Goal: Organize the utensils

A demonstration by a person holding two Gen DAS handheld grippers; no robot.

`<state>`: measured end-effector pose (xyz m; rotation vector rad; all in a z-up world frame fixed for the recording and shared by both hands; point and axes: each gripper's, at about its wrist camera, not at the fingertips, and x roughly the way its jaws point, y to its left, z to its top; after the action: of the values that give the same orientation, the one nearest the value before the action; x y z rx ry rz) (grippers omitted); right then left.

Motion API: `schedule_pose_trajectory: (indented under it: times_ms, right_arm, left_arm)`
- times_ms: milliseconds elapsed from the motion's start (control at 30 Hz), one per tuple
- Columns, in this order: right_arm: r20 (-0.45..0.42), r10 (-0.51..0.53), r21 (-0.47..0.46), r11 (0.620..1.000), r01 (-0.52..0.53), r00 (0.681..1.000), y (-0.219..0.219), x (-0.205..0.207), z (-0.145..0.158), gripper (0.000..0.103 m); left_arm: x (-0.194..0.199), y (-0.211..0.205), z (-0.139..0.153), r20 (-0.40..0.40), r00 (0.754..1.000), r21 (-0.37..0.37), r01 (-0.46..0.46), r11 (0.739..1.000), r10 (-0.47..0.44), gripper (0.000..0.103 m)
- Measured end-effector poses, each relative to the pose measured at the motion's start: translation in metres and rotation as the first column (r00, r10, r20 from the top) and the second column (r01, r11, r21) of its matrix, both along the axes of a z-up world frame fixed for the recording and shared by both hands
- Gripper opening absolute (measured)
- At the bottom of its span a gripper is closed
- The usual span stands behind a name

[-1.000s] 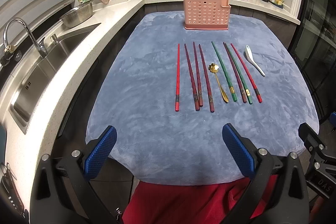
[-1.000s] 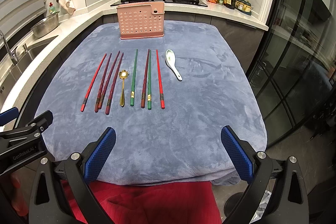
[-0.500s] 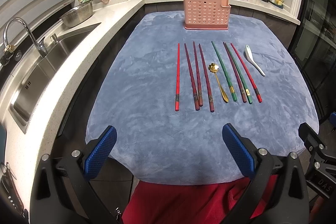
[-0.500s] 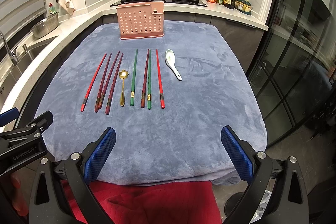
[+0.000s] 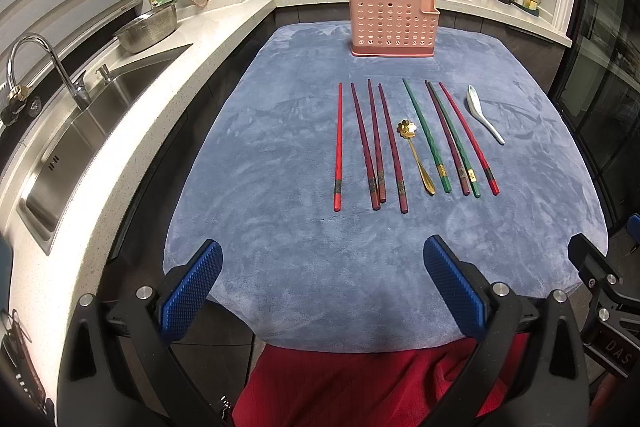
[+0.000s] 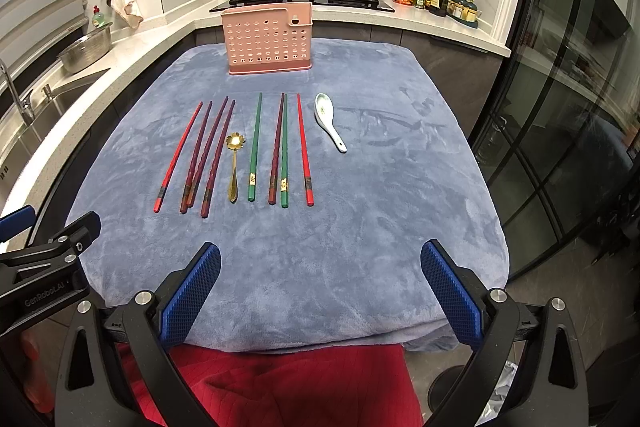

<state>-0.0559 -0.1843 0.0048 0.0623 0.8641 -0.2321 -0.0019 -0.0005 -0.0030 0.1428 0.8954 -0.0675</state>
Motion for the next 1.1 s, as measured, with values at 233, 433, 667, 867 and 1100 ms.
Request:
schedule_pose_trajectory:
  times_ms: [233, 433, 667, 867, 1100]
  right_arm:
    - [-0.001, -0.001, 0.0, 1.0, 0.001, 1.0, -0.0007, 0.0015, -0.002, 0.096]
    - [-0.002, -0.001, 0.0, 1.0, 0.001, 1.0, 0.0005, -0.0008, 0.0008, 0.096]
    - [0.0, -0.002, -0.002, 1.0, 0.002, 1.0, 0.0004, -0.0006, 0.0012, 0.096]
    - [-0.001, 0.0, -0.001, 1.0, 0.0, 1.0, 0.0012, -0.0011, 0.0012, 0.096]
    - [-0.001, -0.002, 0.0, 1.0, 0.002, 1.0, -0.0006, 0.0001, -0.0006, 0.096]
  left_arm:
    - [-0.0007, 0.0002, -0.0009, -0.001, 1.0, 0.002, -0.001, 1.0, 0.001, 0.096]
    - [-0.0007, 0.0023, -0.0026, -0.003, 1.0, -0.002, -0.003, 1.0, 0.003, 0.096]
    - [-0.0003, 0.0021, -0.0023, -0.003, 1.0, -0.002, -0.002, 1.0, 0.002, 0.096]
    - [-0.0005, 0.0024, -0.0025, -0.004, 1.0, -0.003, -0.003, 1.0, 0.003, 0.096]
    - [-0.0007, 0.0028, -0.0031, -0.005, 1.0, -0.002, -0.003, 1.0, 0.003, 0.096]
